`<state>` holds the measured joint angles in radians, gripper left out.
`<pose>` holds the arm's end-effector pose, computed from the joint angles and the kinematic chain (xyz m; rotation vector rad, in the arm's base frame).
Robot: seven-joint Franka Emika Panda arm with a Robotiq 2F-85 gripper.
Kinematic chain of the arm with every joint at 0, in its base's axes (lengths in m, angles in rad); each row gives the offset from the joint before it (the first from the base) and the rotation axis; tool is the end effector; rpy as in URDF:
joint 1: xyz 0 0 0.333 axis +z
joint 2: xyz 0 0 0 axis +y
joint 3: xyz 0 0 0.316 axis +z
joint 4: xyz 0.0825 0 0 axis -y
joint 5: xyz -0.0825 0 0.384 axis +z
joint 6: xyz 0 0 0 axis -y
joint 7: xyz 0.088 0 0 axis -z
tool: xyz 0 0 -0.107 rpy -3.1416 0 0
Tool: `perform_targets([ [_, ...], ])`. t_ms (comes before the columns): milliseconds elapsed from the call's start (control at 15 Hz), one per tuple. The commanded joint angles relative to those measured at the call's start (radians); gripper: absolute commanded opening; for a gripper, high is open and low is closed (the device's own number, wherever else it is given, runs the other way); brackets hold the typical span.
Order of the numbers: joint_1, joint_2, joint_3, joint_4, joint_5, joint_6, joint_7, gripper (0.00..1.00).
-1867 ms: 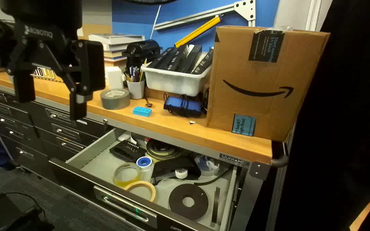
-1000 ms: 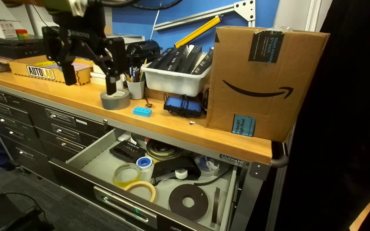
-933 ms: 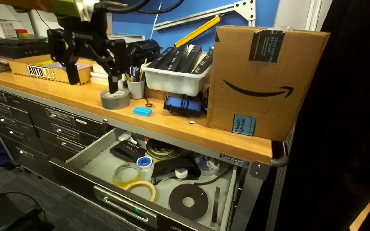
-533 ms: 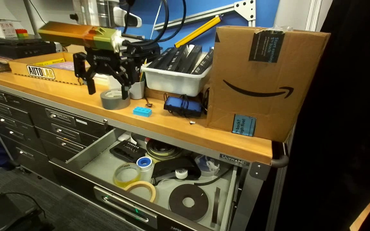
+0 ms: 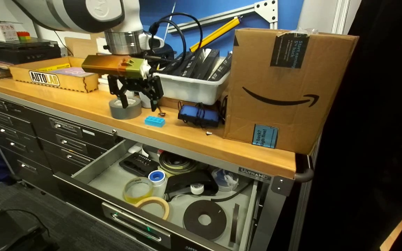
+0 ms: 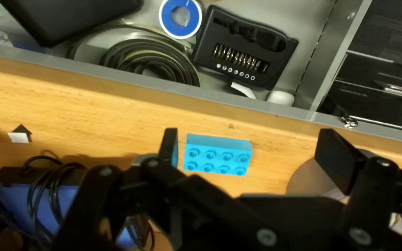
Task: Put the LEGO block in the drawer and close it
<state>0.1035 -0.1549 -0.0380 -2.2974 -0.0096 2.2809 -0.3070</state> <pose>0.5012 0.0323 0.4257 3.0602 0.5858 0.2139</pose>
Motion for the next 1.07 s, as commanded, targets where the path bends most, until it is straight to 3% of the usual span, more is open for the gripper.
perform_targets([
  [0,-0.016,0.085,0.034,0.04,-0.005,0.077,0.061,1.0],
  [667,-0.024,0.218,0.058,0.067,-0.102,0.225,0.177,1.0],
  [1000,-0.036,0.253,0.053,0.102,-0.131,0.226,0.213,1.0],
])
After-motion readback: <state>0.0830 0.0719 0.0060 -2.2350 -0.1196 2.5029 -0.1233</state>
